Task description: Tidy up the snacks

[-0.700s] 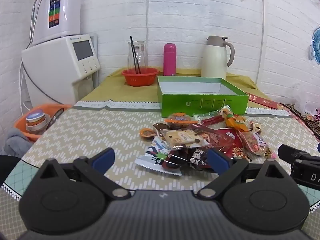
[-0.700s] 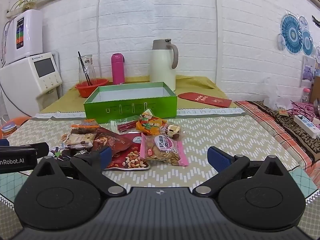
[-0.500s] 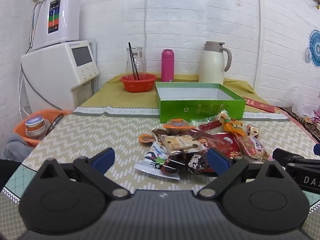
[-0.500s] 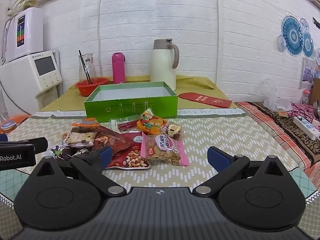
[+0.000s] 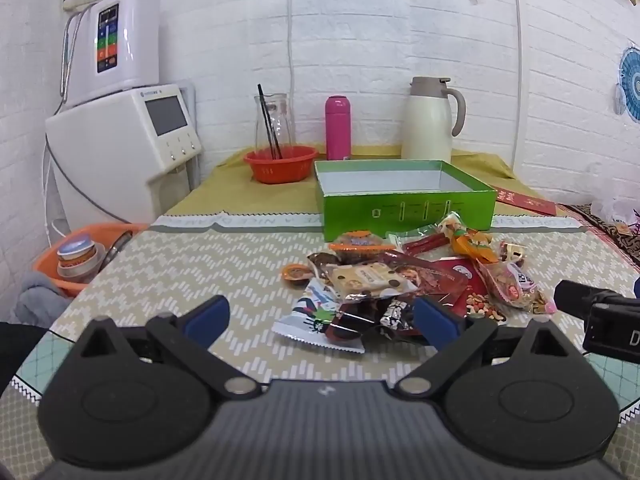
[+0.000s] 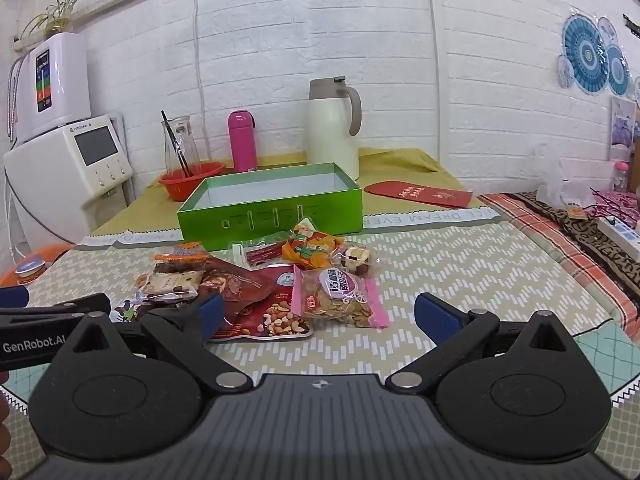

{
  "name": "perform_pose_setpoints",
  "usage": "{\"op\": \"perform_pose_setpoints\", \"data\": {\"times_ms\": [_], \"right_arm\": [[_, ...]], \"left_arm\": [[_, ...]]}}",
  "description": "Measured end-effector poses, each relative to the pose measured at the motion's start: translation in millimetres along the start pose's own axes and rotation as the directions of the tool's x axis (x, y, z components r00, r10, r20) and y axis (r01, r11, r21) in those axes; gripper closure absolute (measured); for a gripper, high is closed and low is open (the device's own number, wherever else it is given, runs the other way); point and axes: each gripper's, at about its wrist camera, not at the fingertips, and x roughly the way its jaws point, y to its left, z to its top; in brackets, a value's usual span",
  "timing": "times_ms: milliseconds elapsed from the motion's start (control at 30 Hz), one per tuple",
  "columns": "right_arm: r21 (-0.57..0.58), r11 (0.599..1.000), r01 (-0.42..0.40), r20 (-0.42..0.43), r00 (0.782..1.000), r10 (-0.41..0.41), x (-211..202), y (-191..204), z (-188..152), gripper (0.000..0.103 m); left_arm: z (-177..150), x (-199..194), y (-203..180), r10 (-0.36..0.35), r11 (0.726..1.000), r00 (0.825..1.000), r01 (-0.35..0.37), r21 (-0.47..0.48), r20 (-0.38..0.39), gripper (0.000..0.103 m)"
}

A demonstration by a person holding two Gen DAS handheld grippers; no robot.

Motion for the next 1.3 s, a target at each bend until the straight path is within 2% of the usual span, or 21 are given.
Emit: {"op": "perform_pose_setpoints", "data": {"times_ms": [200,733,967,1133,1300], "right_arm": [[-0.05,0.998,0.028,-0.003,1.0,-0.028,0.2,9.0,-2.4,0.0],[0.025,1.0,0.003,-0.023,1.0,-0.002,2.1,-0.9,-3.7,0.0],[-0.038,0.998,0.043,-0.011,0.999,-0.044,0.3,7.6,-4.0,0.0],[-0.049,0.998,0.024,-0.019,0.999,-0.025,0.6,11.0,-4.8,0.0],[-0.05,0.998,0.042,-0.017,0.999,-0.043,0.7,9.4,-3.1,0.0]], "left_arm": [[-1.6,1.3,2.4,-0.007,1.0,1.0,0.007,-0.025,-0.014,0.008],[-2.0,0.7,5.0,-0.002,1.0,1.0,0.001,-0.03,-0.017,0.008],[-2.4,0.3,4.0,-0.002,1.0,1.0,0.002,-0.026,-0.019,0.008],[-2.1,-0.6,3.6,-0.001,1.0,1.0,0.001,-0.023,-0.015,0.008],[-1.5,-1.6,3.7,0.001,1.0,1.0,-0.001,-0.021,-0.009,0.008]]}}
